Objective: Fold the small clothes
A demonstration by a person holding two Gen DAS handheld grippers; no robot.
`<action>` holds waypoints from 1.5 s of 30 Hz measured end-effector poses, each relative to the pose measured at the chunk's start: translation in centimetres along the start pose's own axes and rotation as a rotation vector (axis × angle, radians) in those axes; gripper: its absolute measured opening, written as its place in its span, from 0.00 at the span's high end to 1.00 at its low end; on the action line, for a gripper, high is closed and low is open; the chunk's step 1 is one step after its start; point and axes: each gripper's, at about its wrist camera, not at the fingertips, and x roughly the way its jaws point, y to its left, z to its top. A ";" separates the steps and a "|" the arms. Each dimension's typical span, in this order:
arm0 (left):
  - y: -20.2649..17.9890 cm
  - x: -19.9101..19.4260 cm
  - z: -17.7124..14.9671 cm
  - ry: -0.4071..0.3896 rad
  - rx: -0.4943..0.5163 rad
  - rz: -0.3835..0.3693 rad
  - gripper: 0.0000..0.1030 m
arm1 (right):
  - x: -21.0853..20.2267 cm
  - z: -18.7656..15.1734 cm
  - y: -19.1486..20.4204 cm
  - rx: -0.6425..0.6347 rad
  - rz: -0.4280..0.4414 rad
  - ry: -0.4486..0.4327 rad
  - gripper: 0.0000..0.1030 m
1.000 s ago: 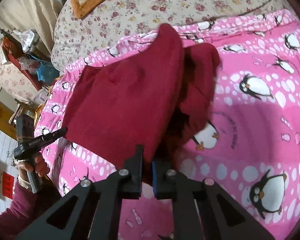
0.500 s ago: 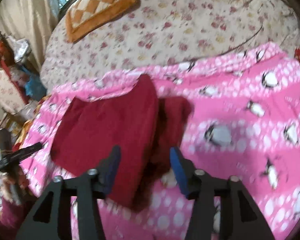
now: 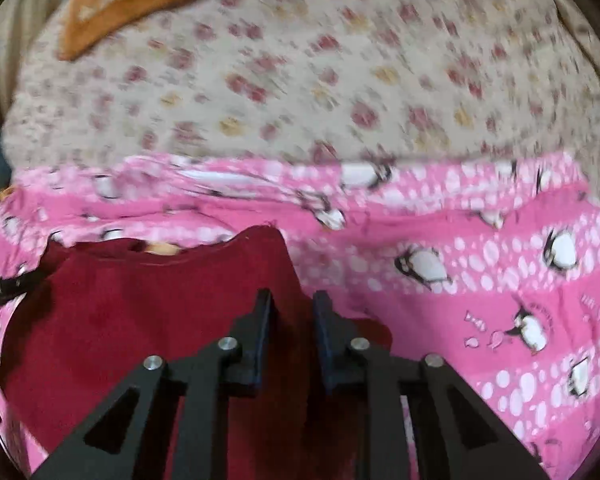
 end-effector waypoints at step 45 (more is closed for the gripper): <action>7.1 -5.6 -7.0 0.008 -0.343 -0.360 0.28 | -3.5 -10.9 14.0 0.004 0.240 -0.034 0.66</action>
